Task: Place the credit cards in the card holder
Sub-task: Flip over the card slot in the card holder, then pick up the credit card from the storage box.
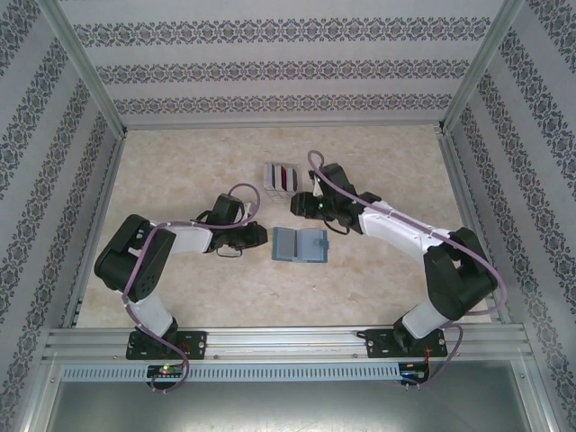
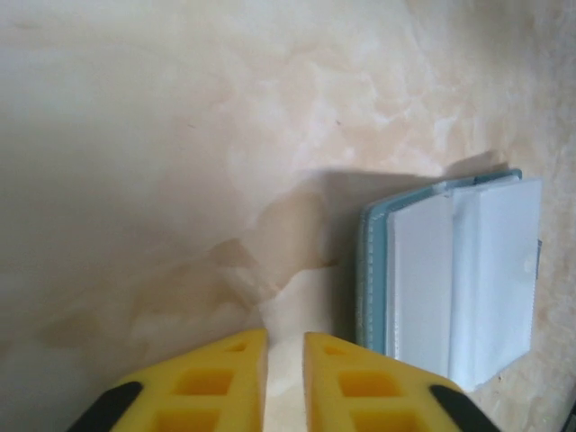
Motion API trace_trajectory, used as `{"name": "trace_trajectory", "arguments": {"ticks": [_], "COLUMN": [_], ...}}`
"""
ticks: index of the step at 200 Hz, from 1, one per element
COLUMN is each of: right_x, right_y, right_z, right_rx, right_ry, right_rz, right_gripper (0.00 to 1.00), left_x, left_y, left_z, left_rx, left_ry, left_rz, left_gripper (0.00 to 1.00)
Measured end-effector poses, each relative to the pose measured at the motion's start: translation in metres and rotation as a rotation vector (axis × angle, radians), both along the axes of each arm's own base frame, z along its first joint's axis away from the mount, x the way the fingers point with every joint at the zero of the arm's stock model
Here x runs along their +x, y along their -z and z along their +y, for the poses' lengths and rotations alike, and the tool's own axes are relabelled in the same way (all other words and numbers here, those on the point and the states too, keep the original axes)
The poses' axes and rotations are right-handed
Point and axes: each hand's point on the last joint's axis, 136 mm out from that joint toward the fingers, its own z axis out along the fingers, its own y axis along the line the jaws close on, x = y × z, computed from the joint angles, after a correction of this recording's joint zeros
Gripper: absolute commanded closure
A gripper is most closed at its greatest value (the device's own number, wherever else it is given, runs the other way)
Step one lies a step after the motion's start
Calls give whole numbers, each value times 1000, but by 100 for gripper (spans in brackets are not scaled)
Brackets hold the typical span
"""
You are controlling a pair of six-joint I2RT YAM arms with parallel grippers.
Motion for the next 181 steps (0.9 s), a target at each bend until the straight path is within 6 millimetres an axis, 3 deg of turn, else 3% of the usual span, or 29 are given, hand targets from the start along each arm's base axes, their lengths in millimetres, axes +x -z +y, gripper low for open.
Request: {"name": "trace_trajectory", "arguments": {"ticks": [32, 79, 138, 181], "right_x": [47, 91, 105, 116], "right_y": [-13, 16, 52, 57], "right_z": [5, 9, 17, 19], "right_rx": [-100, -267, -337, -355], "right_ry": [45, 67, 34, 40], "right_rz": [-78, -59, 5, 5], "right_gripper": [54, 47, 47, 47], "left_x": [2, 4, 9, 9], "left_y": [-2, -18, -23, -23], "left_z": [31, 59, 73, 75], "left_rx": [75, 158, 201, 212], "left_ry": [-94, -186, -236, -242], "left_rz": [-50, -141, -176, -179], "left_gripper": [70, 60, 57, 57]}}
